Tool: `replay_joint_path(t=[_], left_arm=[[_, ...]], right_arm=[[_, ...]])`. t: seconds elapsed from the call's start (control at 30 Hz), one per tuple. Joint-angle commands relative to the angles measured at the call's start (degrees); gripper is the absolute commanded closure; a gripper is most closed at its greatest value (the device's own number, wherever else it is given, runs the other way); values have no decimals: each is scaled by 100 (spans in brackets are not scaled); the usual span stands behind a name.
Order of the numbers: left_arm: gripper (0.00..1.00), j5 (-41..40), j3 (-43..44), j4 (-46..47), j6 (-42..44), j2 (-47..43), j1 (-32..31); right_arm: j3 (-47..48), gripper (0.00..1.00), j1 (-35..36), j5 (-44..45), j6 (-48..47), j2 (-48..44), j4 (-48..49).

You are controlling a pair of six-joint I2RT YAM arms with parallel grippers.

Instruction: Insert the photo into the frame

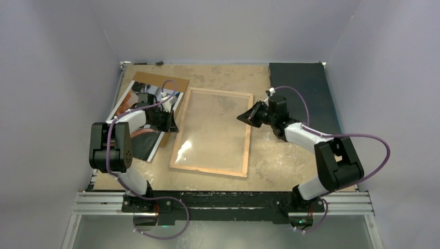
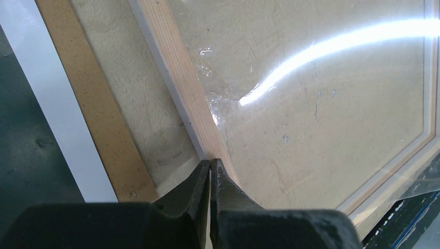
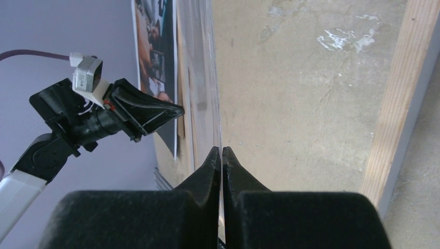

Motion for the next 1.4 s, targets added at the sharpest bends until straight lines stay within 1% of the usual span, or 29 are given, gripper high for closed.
replay_joint_path(t=[0.0, 0.17, 0.37, 0.6, 0.73, 0.97, 1.27, 1.37], left_arm=[[100, -59, 5, -123, 209, -18, -58], [100, -39, 1, -144, 211, -38, -58], [100, -27, -26, -144, 233, -46, -58], [100, -19, -19, -171, 242, -62, -58], [100, -10, -36, -188, 236, -79, -52], [100, -19, -35, -197, 285, -68, -55], [100, 32, -50, -188, 286, -21, -58], [100, 48, -35, -189, 274, -12, -66]], right_arm=[[-131, 100, 153, -153, 139, -54, -194], [-121, 100, 159, -57, 120, 21, -208], [-190, 100, 161, 274, 118, -33, -675], [-442, 100, 161, 467, 211, -85, -452], [-466, 100, 161, 542, 239, -109, -510], [-434, 100, 161, 367, 122, -111, -132], [-449, 100, 294, 648, -92, -728, 180], [-445, 100, 366, 711, -118, -760, 240]])
